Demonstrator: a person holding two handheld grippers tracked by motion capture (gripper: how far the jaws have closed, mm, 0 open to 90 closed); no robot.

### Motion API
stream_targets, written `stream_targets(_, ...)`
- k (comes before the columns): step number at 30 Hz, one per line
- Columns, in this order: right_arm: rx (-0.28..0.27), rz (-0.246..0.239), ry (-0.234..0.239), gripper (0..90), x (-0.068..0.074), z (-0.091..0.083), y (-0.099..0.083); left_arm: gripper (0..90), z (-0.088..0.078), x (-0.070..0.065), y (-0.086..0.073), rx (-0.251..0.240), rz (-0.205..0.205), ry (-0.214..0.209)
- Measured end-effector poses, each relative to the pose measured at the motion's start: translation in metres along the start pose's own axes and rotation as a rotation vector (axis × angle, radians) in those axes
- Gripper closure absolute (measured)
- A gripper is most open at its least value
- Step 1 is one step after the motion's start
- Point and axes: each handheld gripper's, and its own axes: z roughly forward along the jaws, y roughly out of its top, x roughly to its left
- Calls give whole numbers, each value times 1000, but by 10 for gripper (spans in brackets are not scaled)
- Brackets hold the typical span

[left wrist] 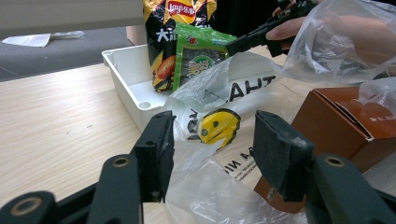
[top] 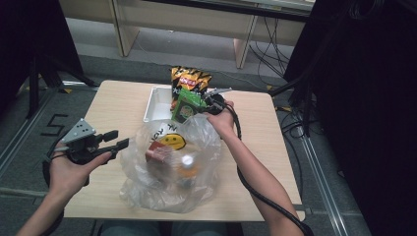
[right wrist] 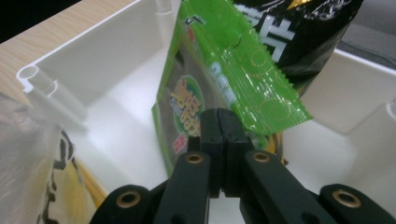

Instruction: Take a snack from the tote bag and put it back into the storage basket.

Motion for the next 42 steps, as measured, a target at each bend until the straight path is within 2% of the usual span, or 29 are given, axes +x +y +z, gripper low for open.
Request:
stream_targets(1,-25,-21,-9,900,-1,2,1,481,0,0,0,3,-1,5)
stream_targets(2,-4,-8,-8,900,-1,1,2,481,0,0,0,3,-1,6)
stream_targets(3,-13,-13,-7,900,-1,2,3,481,0,0,0,3,-3,5)
stream_targets(4,-10,6,-7,900,0,2,4,481,0,0,-1,4,-2,6)
stream_targets(5,-27,-18,-9,900,-2,3,4,481,0,0,-1,4,-2,6)
stream_targets(7,-19,3,-1,900,-1,3,6,481,-1,0,0,3,0,4)
stream_targets(8,-38,-15,-3,900,-2,5,6,481,-1,0,0,5,1,7)
stream_targets(9,-32,-14,-2,900,-2,5,7,481,-1,0,0,4,1,5)
stream_targets(11,-31,11,-7,900,-1,3,7,480,-1,0,0,5,1,4)
stream_targets(12,-38,-4,-6,900,-3,3,7,481,-1,0,-1,4,0,4)
stream_targets(13,-28,20,3,900,-1,1,6,481,-1,1,-1,0,0,2)
stream_targets(14,-26,-3,-2,900,-3,0,5,482,-1,1,0,2,1,3)
stream_targets(16,14,-13,-8,900,-2,-3,3,482,-1,1,0,0,0,4)
stream_targets(18,19,-6,-4,900,0,-1,-2,482,-1,1,0,0,-1,4)
stream_targets(19,46,-39,-2,900,-3,-1,-3,482,-1,0,0,0,0,4)
stream_targets(20,88,16,-8,900,0,0,-5,482,-1,0,0,1,0,3)
stream_targets(25,101,40,-23,900,-3,6,-7,482,0,-1,0,2,1,-1)
stream_targets(26,83,55,-28,900,-2,8,-6,483,1,0,0,3,1,-1)
stream_targets(27,86,46,-32,900,-2,8,-4,482,1,0,-1,4,1,1)
stream_targets(28,87,61,-35,900,-1,8,-2,483,1,0,-1,4,-3,0)
stream_targets(30,64,12,-49,900,-5,9,1,483,0,1,-1,5,-1,1)
stream_targets(33,49,2,-58,900,-6,9,4,483,-1,1,-1,3,0,2)
stream_targets(34,35,32,-59,900,-4,10,5,483,-1,1,-1,3,1,2)
stream_targets(37,23,15,-59,894,-5,8,7,483,-2,1,-1,2,0,1)
stream_targets(38,-3,11,-56,889,-5,8,7,483,-2,1,-1,0,0,0)
stream_targets(39,31,26,-44,884,-3,3,9,483,-2,1,0,0,2,0)
stream_targets(41,4,32,-32,878,-1,-5,11,483,-3,0,0,-1,2,1)
stream_targets(42,-8,20,-22,873,-1,-11,13,484,-3,0,0,-3,1,0)
